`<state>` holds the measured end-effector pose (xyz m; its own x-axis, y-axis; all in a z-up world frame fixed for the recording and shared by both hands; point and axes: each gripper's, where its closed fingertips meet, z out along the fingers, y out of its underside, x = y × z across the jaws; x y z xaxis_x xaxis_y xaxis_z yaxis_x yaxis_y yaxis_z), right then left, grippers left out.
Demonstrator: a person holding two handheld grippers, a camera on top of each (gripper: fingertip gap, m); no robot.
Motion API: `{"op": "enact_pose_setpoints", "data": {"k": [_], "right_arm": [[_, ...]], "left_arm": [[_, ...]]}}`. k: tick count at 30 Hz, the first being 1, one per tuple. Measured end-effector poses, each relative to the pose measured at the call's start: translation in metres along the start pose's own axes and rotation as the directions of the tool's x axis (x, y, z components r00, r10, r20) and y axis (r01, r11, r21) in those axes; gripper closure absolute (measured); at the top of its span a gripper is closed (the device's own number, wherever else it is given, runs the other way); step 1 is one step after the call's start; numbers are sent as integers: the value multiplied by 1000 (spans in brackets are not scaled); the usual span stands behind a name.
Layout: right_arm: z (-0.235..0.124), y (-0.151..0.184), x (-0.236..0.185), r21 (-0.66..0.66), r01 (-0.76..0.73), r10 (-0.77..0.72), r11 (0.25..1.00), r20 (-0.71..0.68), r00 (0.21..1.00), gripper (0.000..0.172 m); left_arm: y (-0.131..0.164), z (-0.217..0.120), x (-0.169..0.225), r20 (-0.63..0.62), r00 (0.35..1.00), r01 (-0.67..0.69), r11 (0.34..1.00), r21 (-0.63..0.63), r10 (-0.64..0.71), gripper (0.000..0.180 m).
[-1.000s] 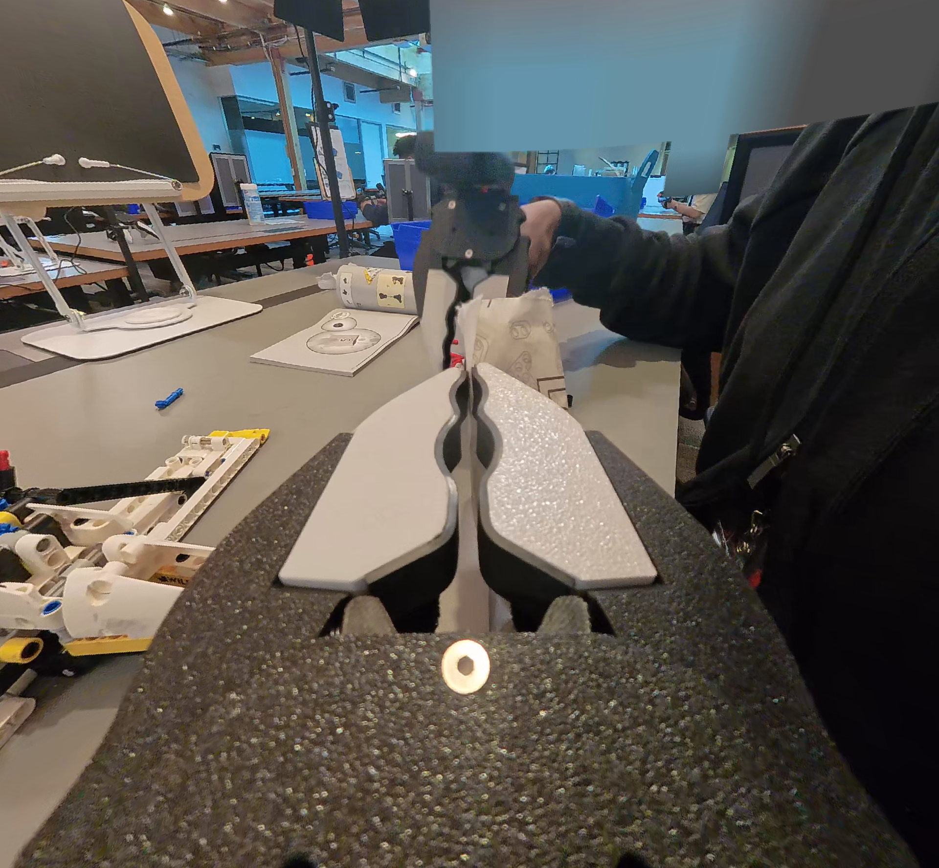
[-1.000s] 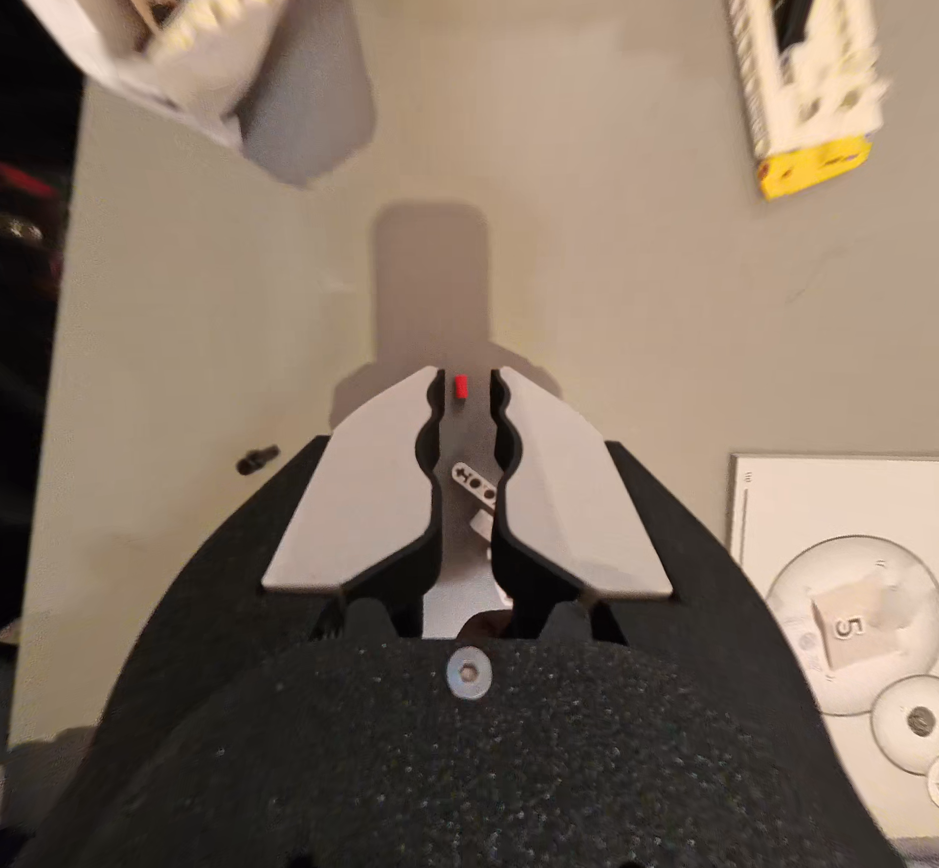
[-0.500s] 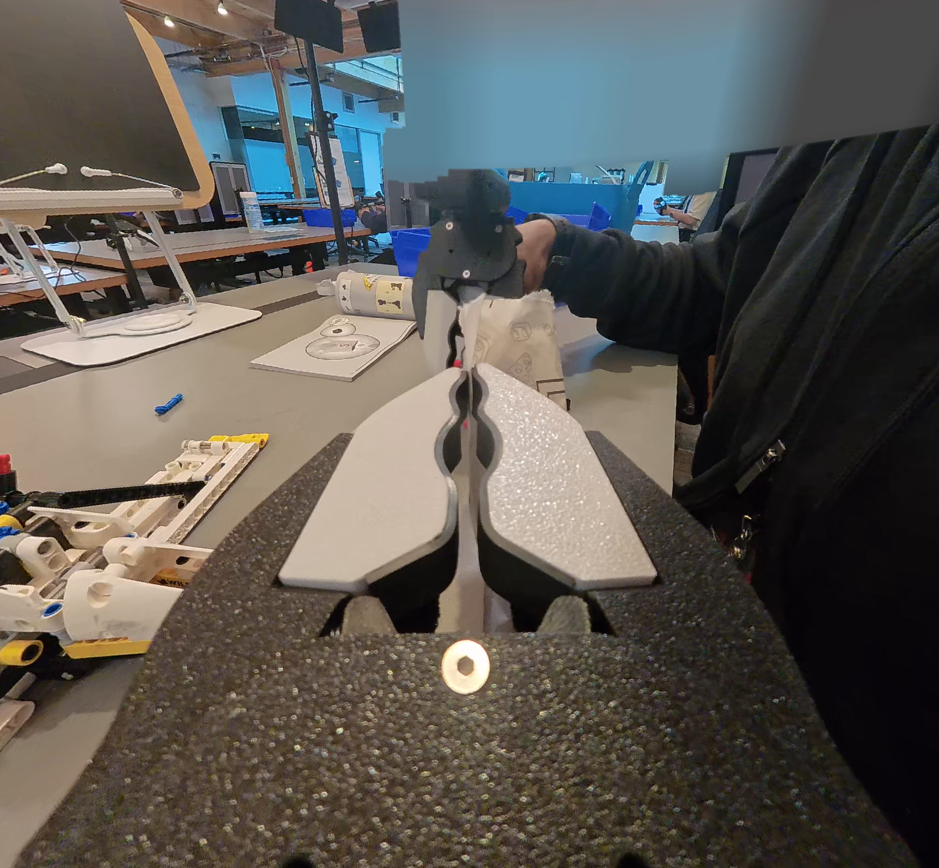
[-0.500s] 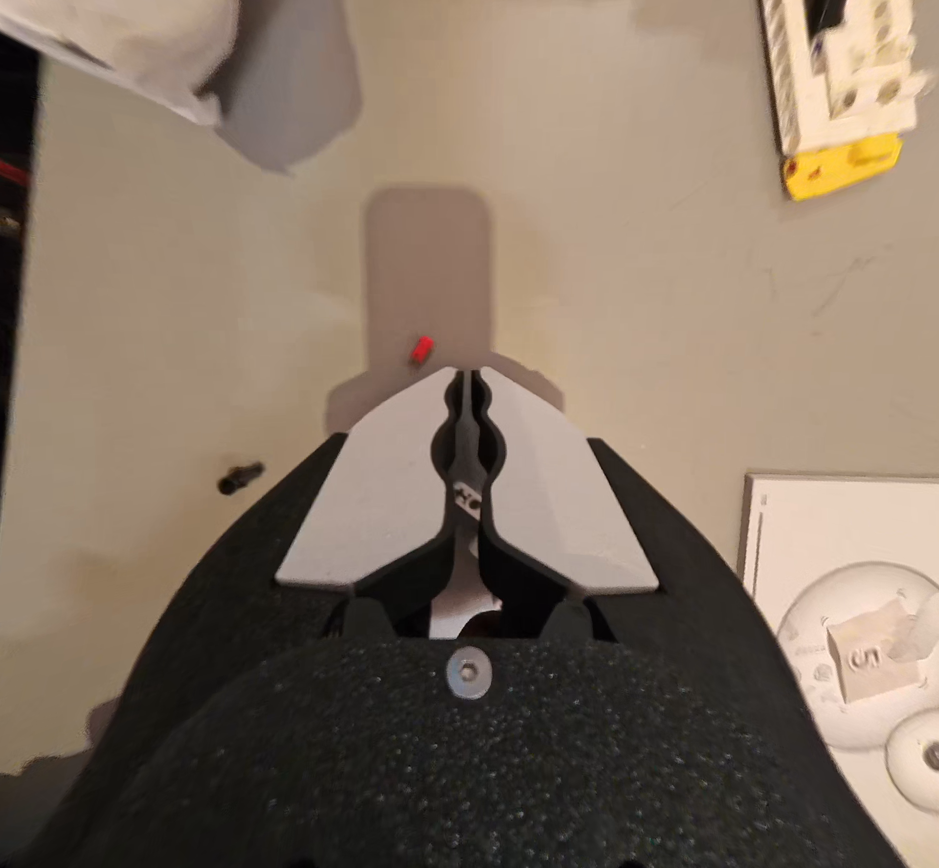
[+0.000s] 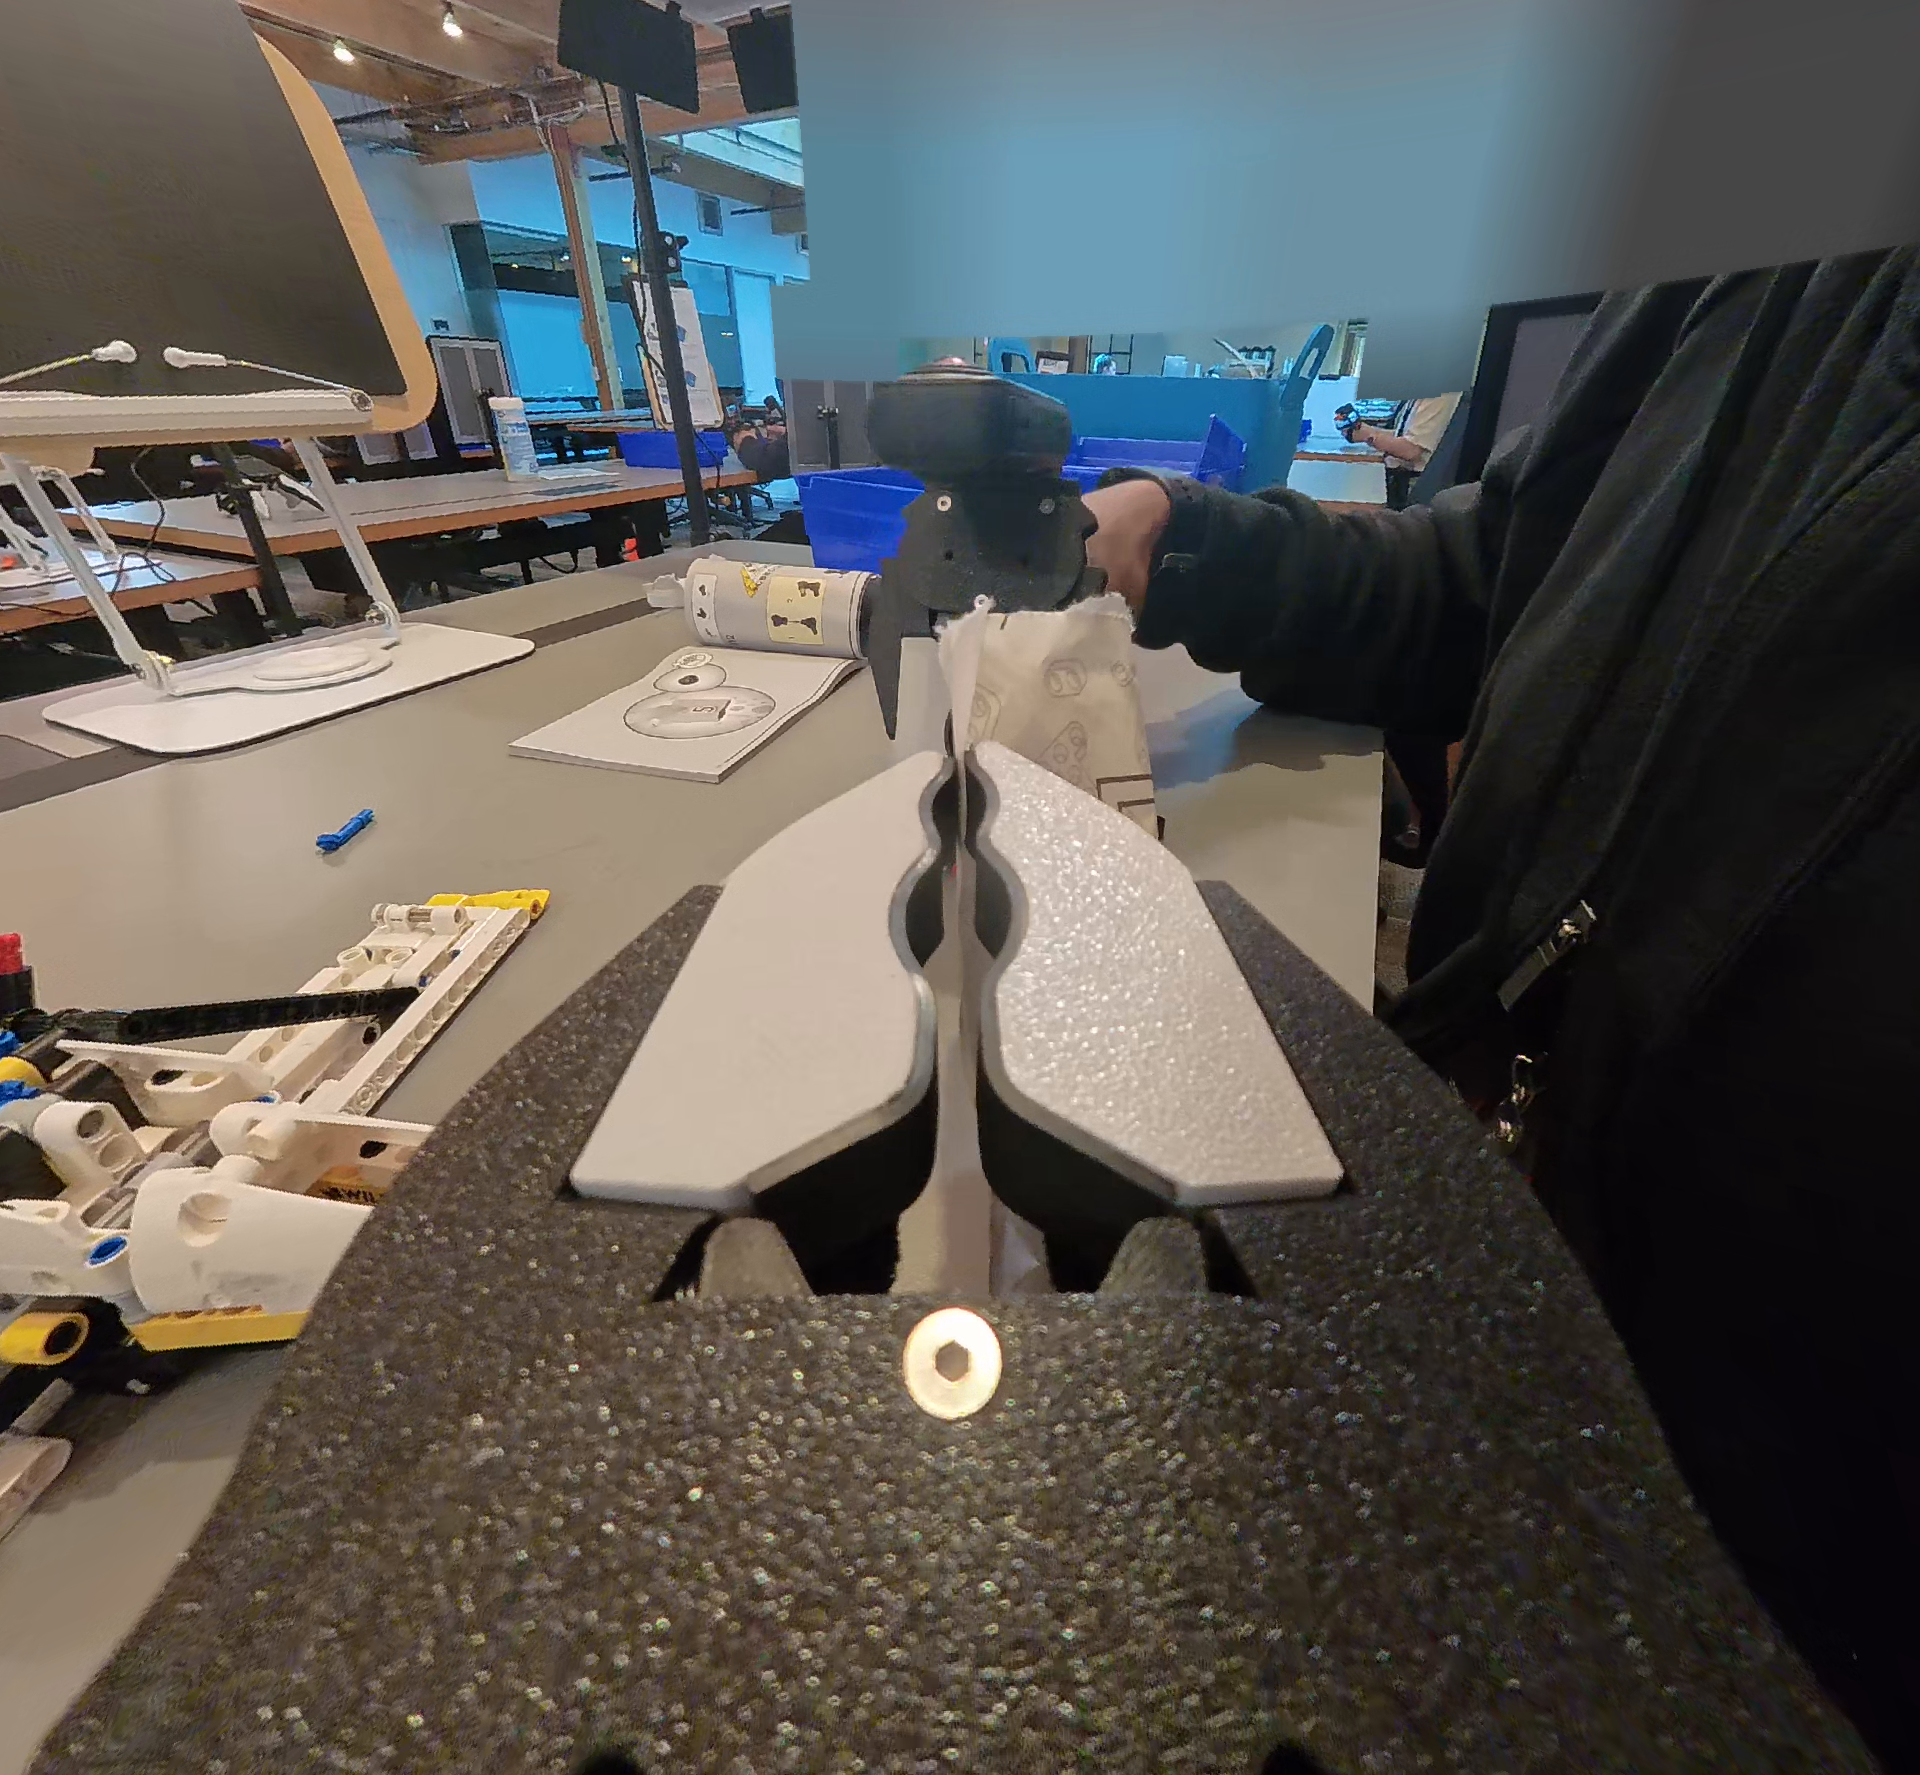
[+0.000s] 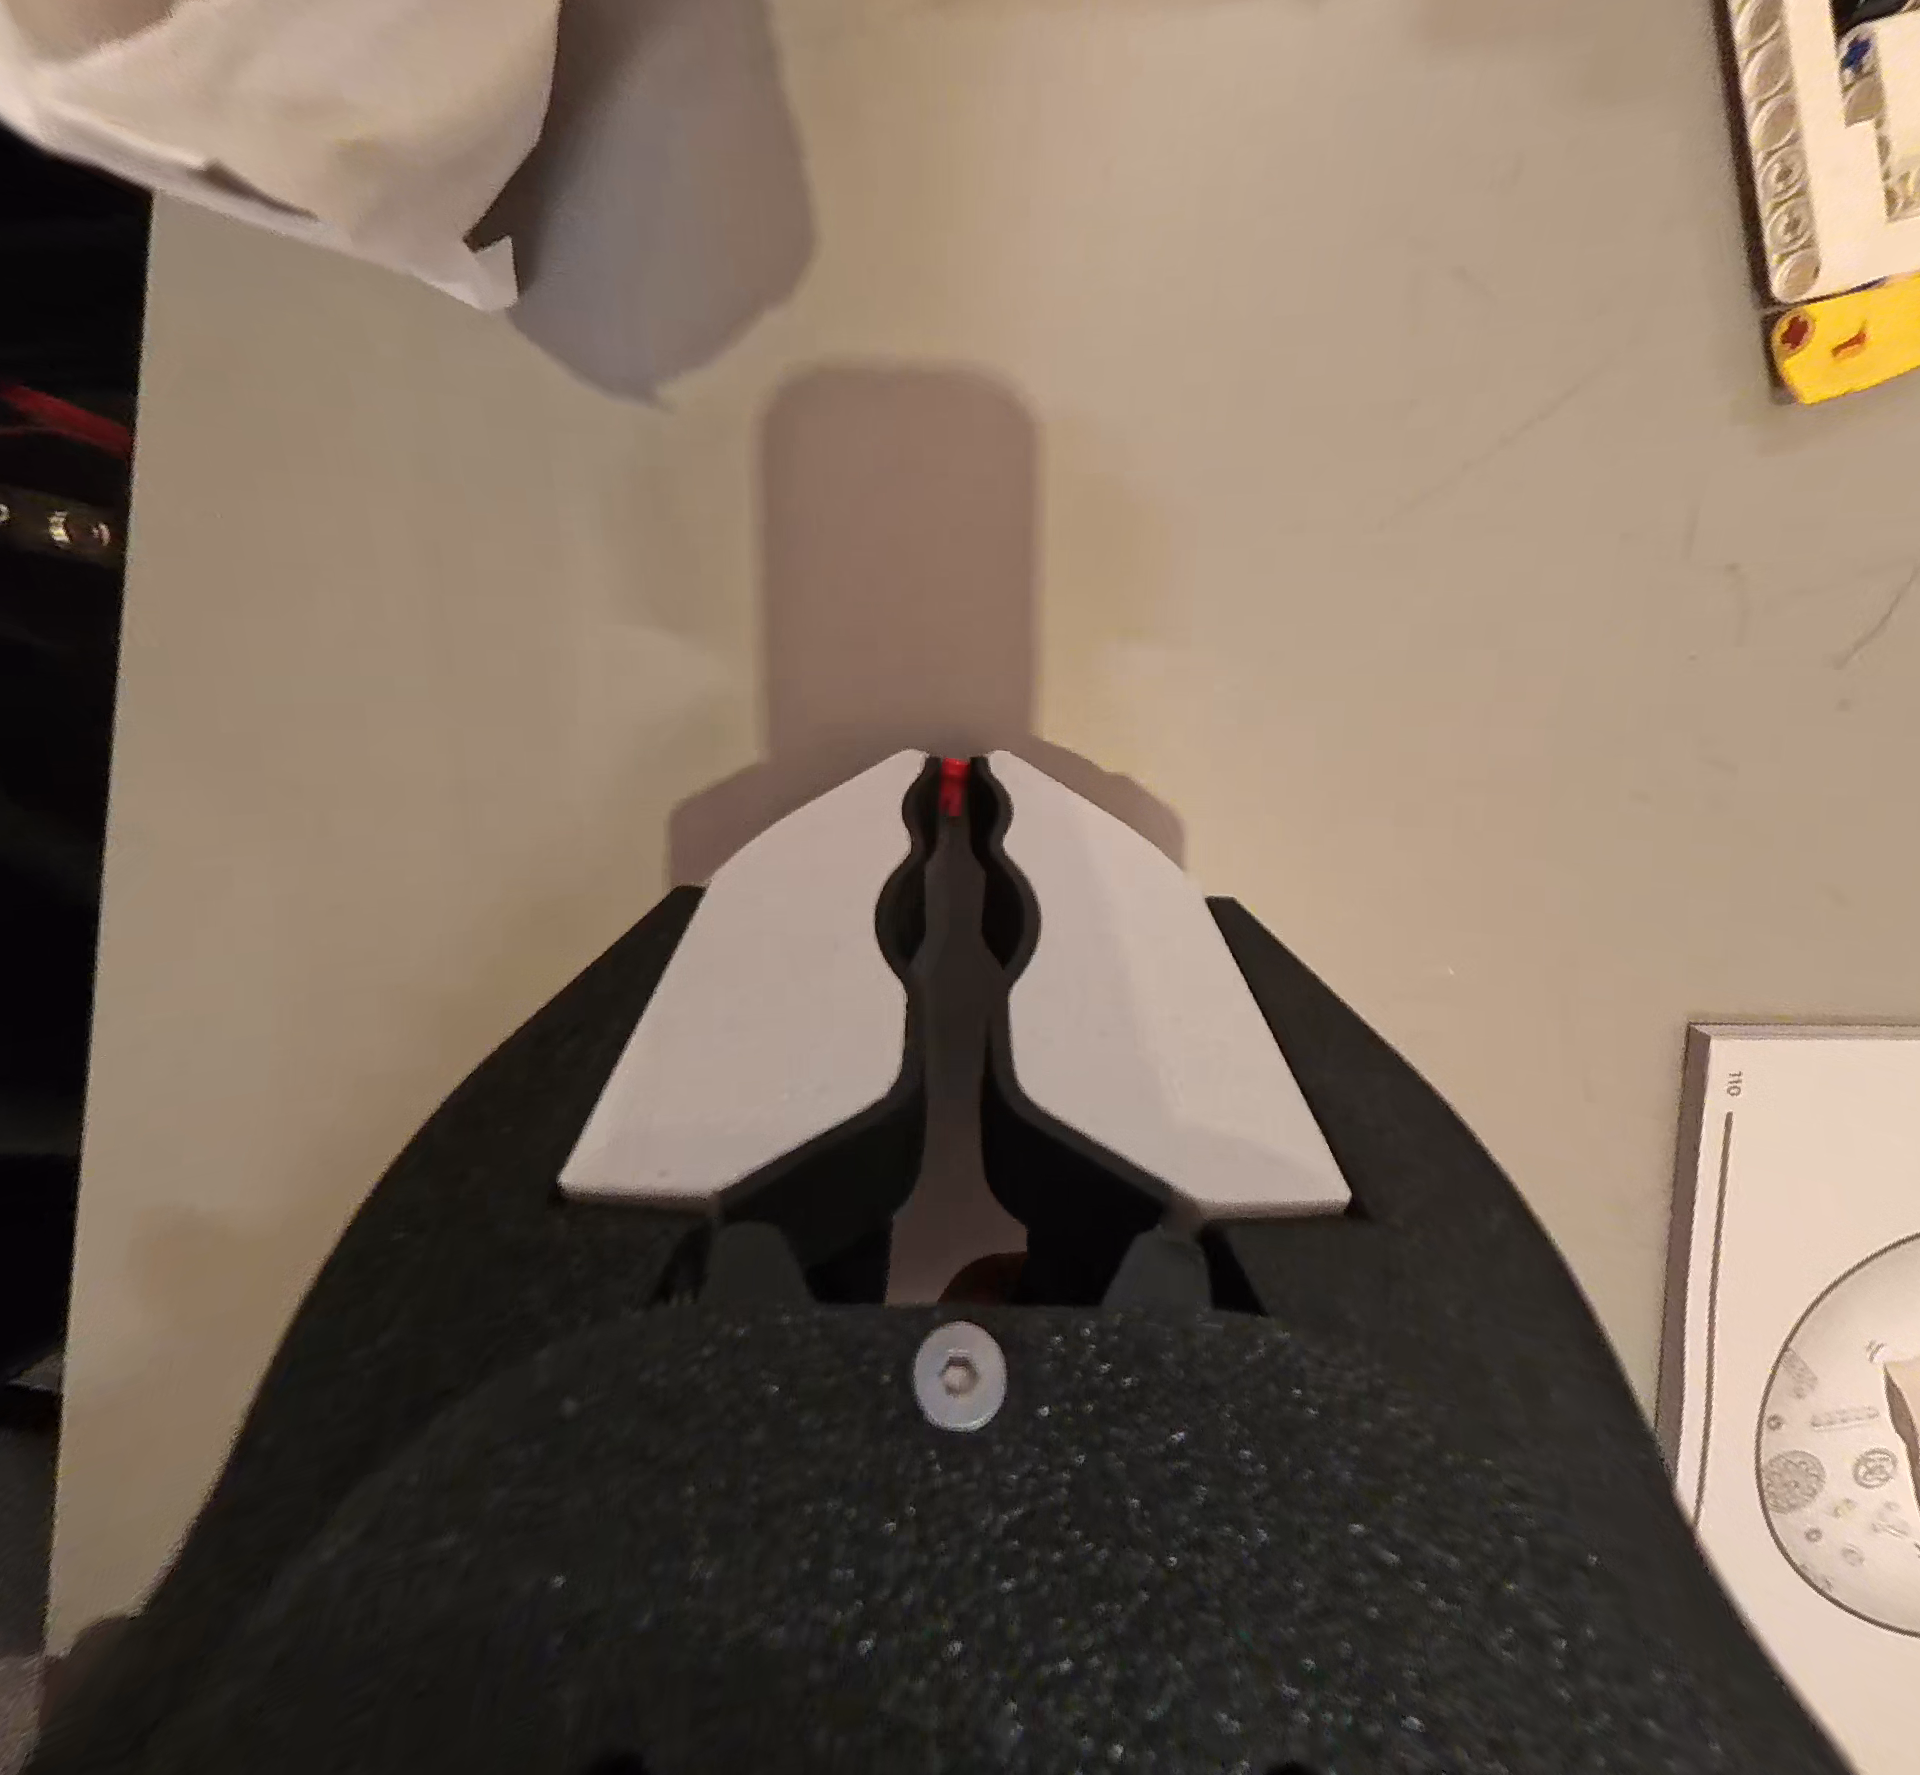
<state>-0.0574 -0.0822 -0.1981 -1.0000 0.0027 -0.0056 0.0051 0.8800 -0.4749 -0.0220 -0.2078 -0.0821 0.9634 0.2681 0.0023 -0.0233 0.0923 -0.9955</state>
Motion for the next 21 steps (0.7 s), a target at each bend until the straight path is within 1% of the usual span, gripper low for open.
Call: {"op": "enact_pose_setpoints", "data": {"k": [2, 4, 6, 8, 9, 10, 11, 13, 16, 18, 21], "right_arm": [[-3, -5, 1, 39, -2, 2, 999, -5, 1000, 167], [-19, -25, 0, 160, 13, -11, 987, -15, 1000, 167], [-47, -59, 0, 341, 26, -13, 940, -41, 999, 167], [-74, -93, -7, 502, 26, -13, 865, -30, 999, 167], [-83, -106, -13, 550, 32, -29, 835, -14, 999, 167], [-86, -116, -21, 567, 40, -51, 823, 5, 999, 166], [-83, -121, -28, 557, 49, -71, 829, 17, 997, 161], [-72, -121, -32, 507, 79, -88, 858, -8, 996, 148], [-74, -109, -29, 470, 86, -68, 878, -55, 996, 142], [-79, -90, -28, 436, 43, -21, 899, -55, 998, 142], [-72, -38, -29, 316, -45, 87, 948, -120, 989, 143]], "left_arm": [[0, 0, 0, 1, 1000, -3, 1000, 0, 3, 180], [0, 0, 0, 1, 1000, -4, 1000, 1, 4, 180], [0, 0, 0, 0, 1000, -4, 1000, -1, 4, 180], [0, 0, 0, 0, 1000, -5, 1000, -4, 5, 180], [1, 1, 1, 0, 1000, -6, 1000, -6, 6, 180], [1, 1, 1, 1, 1000, -8, 1000, -7, 8, 180], [1, 1, 1, 1, 1000, -10, 1000, -7, 10, 180], [1, 1, 1, 1, 1000, -15, 1000, -6, 15, 180], [0, 0, 2, 0, 1000, -23, 1000, 0, 23, 180], [0, 0, 2, 2, 1000, -24, 1000, 4, 24, 180], [-1, -2, 2, 4, 1000, -26, 1000, 10, 26, 180]]}}
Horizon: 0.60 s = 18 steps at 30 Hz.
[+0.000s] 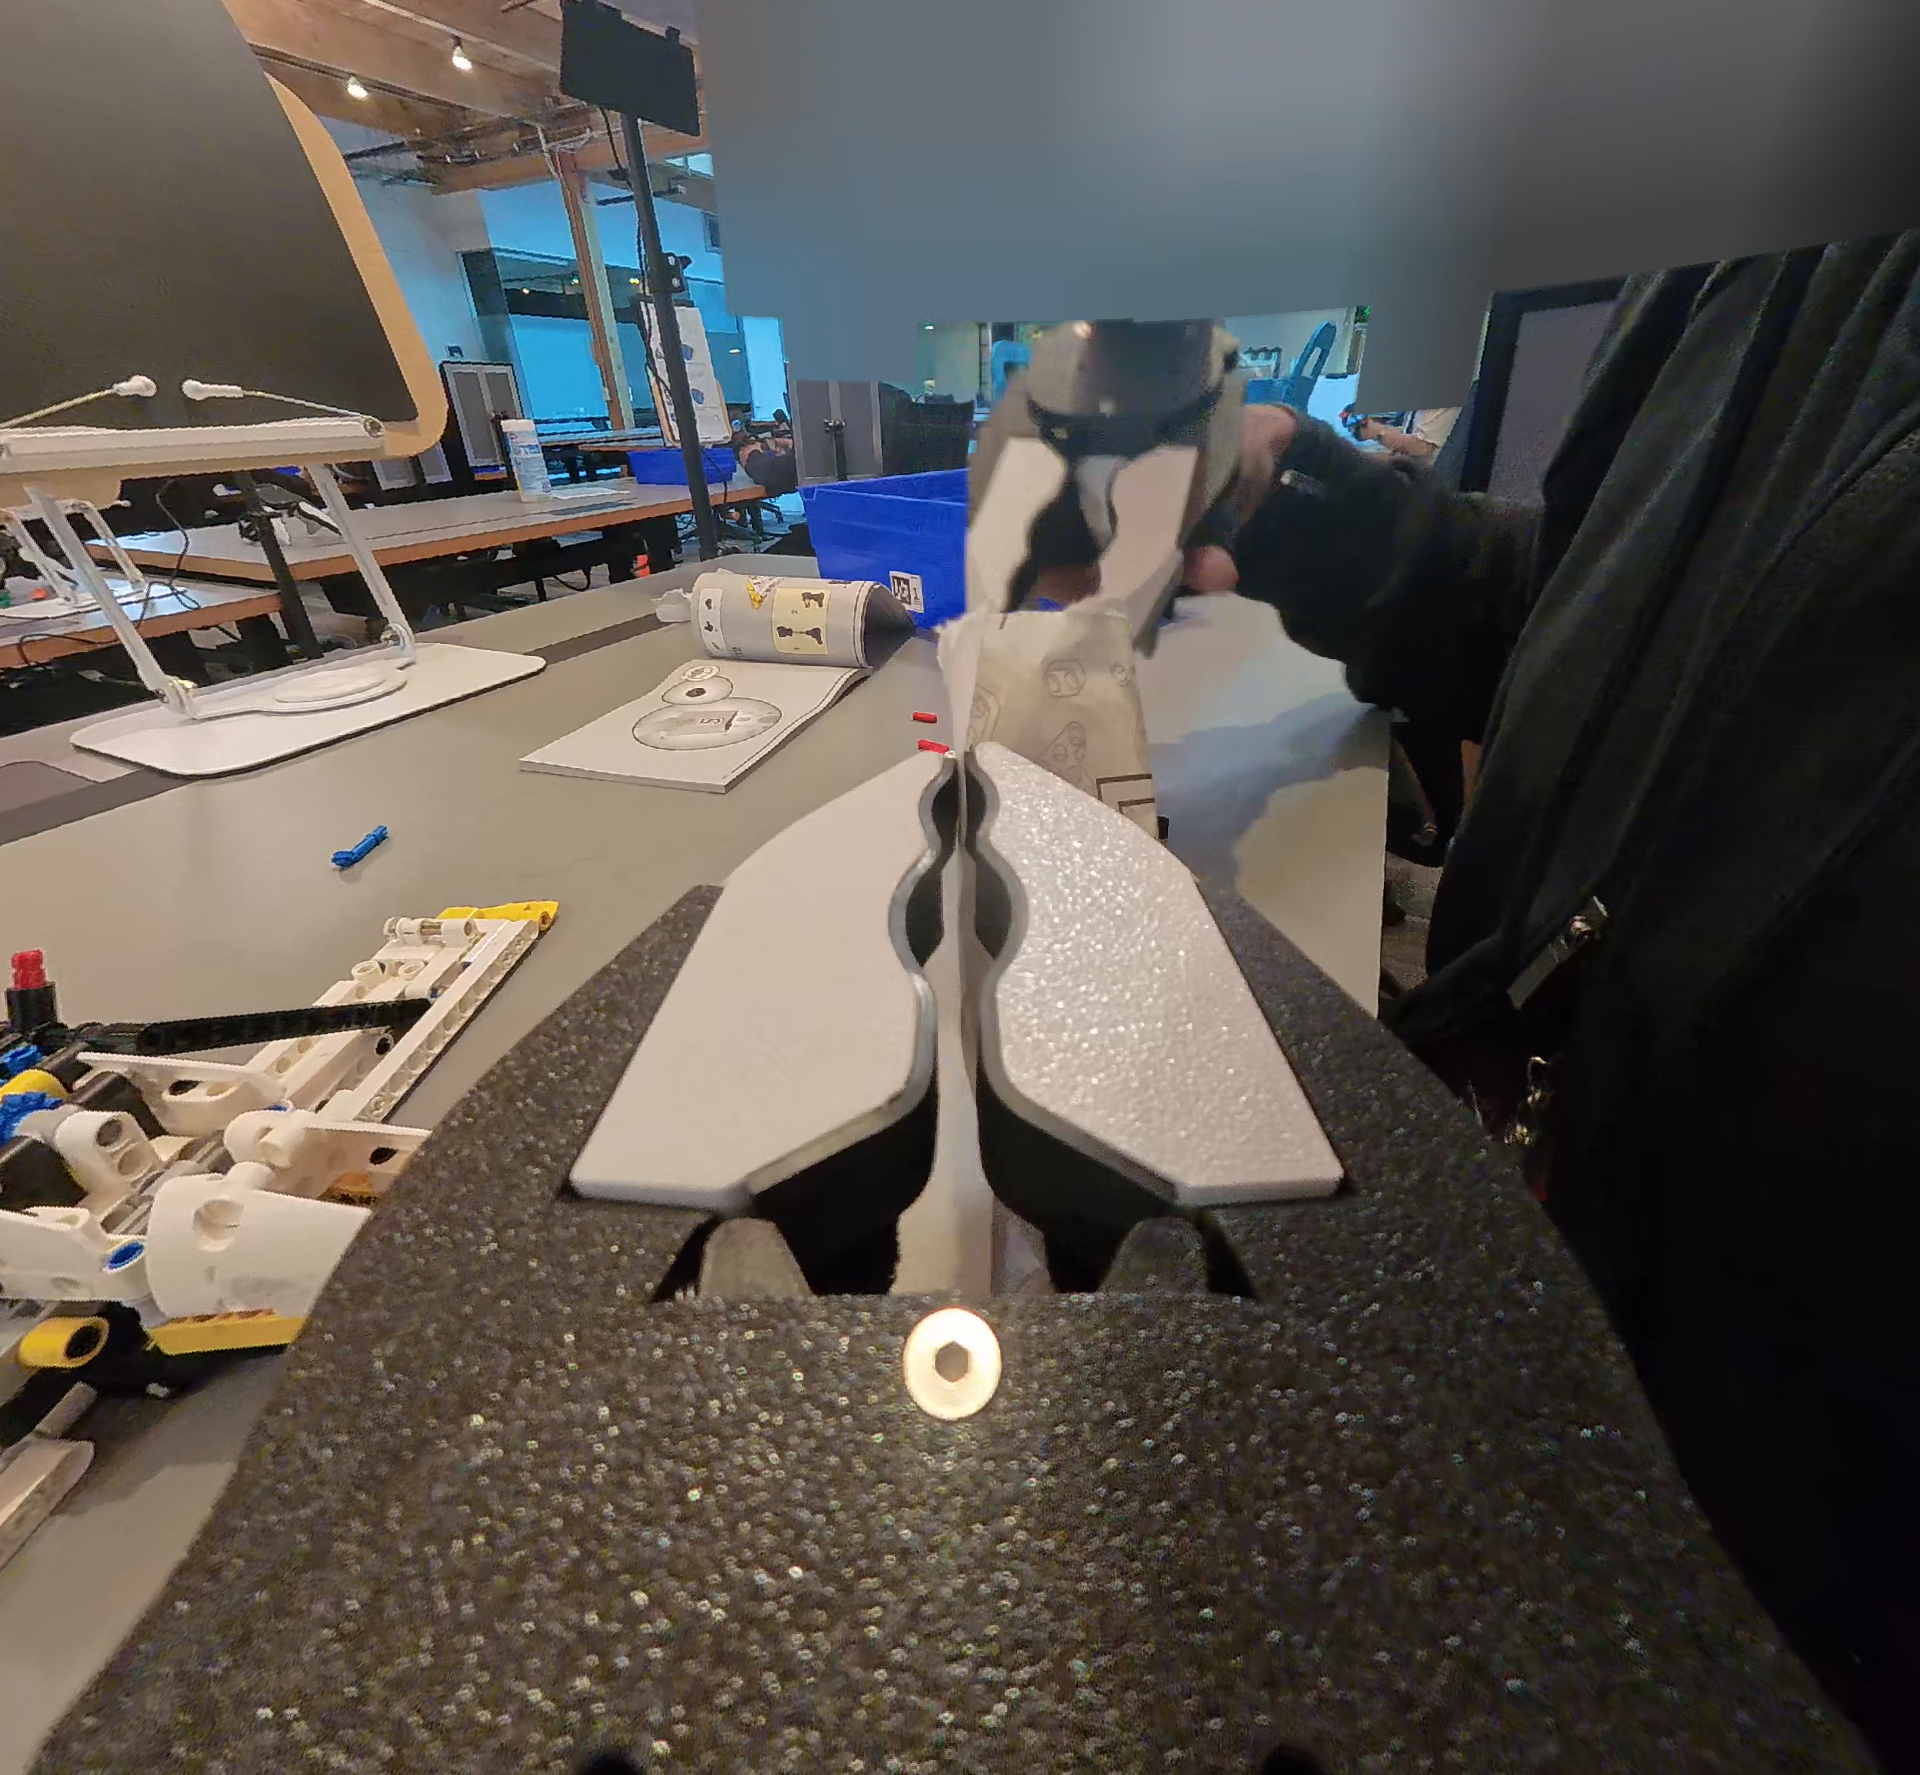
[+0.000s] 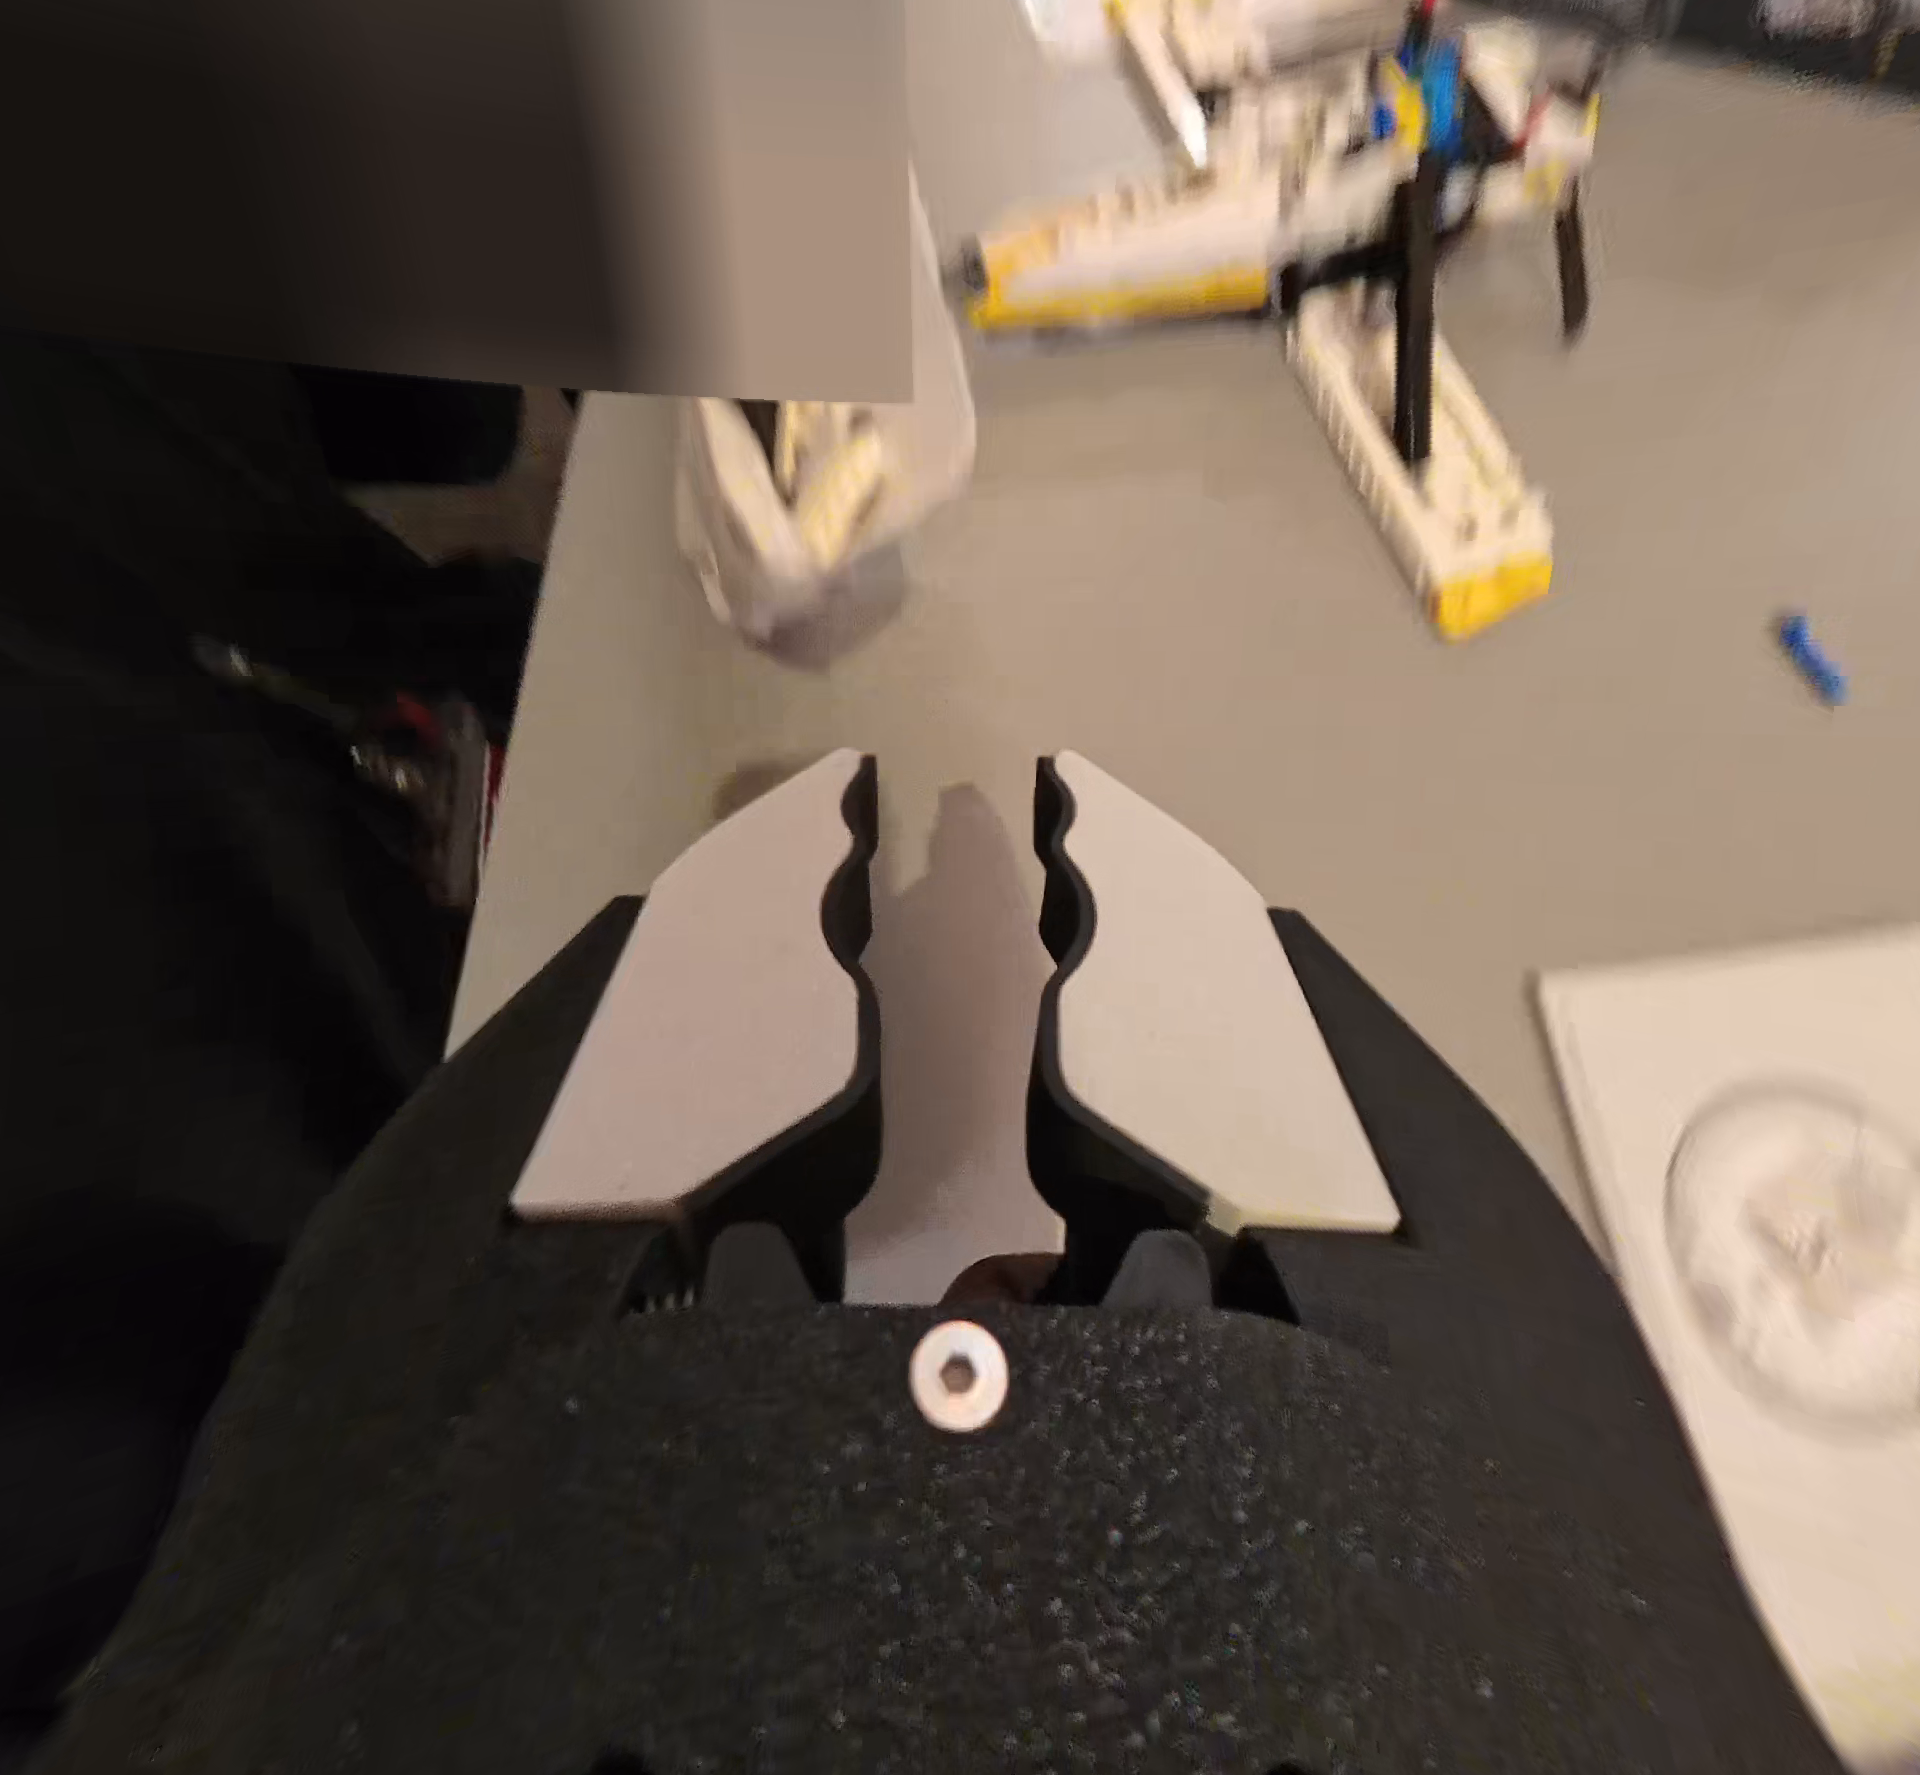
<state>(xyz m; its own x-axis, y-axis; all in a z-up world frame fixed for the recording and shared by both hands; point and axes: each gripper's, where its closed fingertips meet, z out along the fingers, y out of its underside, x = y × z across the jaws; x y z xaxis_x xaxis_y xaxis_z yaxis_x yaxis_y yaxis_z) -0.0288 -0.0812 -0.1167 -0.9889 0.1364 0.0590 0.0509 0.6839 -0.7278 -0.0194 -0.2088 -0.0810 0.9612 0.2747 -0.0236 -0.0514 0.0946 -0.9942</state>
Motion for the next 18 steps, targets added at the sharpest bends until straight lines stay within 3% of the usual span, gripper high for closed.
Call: {"op": "enact_pose_setpoints", "data": {"k": [2, 5, 11, 14, 16, 18], "right_arm": [[-4, 36, -9, -69, -83, 79, 994, -53, 995, 143], [-9, 68, -30, -71, -215, 207, 974, -111, 972, 144], [-2, 87, -37, -10, -393, 376, 919, -273, 885, 144], [9, 97, -40, -58, -400, 365, 915, -303, 880, 145], [12, 94, -37, -55, -377, 342, 925, -318, 884, 163], [13, 90, -33, -51, -360, 327, 932, -315, 891, 164]], "left_arm": [[-1, -1, 0, -2, 1000, -1, 1000, 5, 1, 180], [0, 0, 0, -7, 1000, 8, 1000, 0, -8, 180], [1, 1, 1, -12, 1000, 0, 1000, -6, 0, 180], [1, 1, 3, -13, 1000, -11, 1000, -5, 11, 180], [1, 0, 4, -15, 1000, -21, 1000, -4, 21, 180], [0, 0, 5, -16, 999, -30, 1000, -2, 30, 180]]}}
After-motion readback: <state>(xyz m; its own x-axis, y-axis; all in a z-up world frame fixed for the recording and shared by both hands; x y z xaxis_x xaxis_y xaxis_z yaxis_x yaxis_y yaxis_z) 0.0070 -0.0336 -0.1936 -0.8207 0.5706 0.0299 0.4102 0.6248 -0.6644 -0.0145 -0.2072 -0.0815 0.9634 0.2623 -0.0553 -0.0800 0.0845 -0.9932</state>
